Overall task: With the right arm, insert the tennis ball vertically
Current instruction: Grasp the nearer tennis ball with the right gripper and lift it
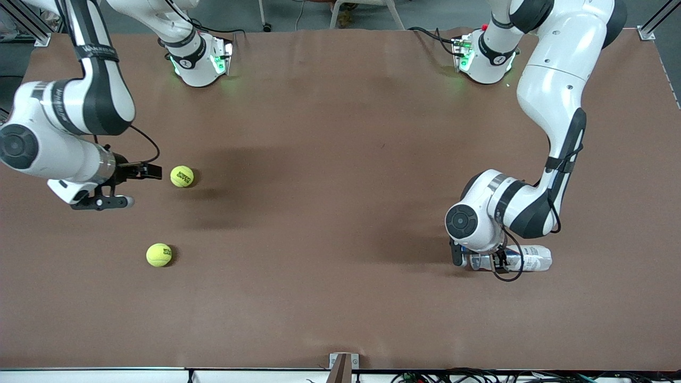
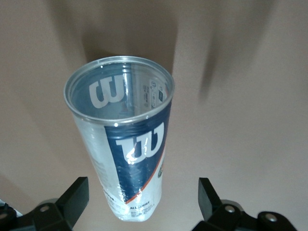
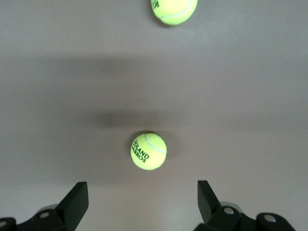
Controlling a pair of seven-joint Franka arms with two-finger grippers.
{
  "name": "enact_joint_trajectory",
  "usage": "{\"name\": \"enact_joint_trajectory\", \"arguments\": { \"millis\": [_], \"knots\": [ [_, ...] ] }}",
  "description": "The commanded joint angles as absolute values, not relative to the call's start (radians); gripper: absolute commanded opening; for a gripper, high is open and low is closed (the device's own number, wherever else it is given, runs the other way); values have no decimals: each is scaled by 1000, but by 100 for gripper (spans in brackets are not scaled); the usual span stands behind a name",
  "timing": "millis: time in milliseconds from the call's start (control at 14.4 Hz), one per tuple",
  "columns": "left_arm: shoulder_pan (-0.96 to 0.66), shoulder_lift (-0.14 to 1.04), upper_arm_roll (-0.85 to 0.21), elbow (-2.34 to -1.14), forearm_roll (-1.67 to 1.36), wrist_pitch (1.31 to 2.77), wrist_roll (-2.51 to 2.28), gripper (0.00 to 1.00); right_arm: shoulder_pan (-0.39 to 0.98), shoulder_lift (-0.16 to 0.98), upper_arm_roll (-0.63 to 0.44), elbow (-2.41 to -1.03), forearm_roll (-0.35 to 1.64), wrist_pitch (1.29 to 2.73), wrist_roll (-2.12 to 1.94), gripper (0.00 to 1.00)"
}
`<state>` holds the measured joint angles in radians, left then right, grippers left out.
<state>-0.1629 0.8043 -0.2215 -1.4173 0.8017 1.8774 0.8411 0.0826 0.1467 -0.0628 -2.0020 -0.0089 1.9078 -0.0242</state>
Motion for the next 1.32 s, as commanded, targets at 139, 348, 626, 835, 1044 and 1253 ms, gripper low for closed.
{"name": "enact_joint_trajectory", "arguments": {
  "millis": [139, 348, 626, 835, 1044, 1253],
  "knots": [
    [-169, 841, -221, -1373, 834, 1885, 833, 100, 86, 138, -60, -2213, 0, 2124, -14, 100],
    [-164, 850, -219, -1373, 836, 1888, 834, 100, 89, 178, -61, -2232, 2, 2160, -14, 100],
    [-167, 864, -199, -1371, 850, 1931, 842, 100, 78, 224, -61, -2233, 12, 2163, -12, 100],
    [-164, 868, -198, -1371, 851, 1940, 842, 99, 72, 258, -61, -2233, 18, 2187, -12, 100],
    [-158, 877, -187, -1373, 850, 1967, 845, 98, 71, 279, -60, -2233, 20, 2201, -12, 100],
    [-158, 894, -181, -1373, 850, 1968, 833, 95, 60, 290, -61, -2233, 20, 2206, -12, 100]
  ]
}}
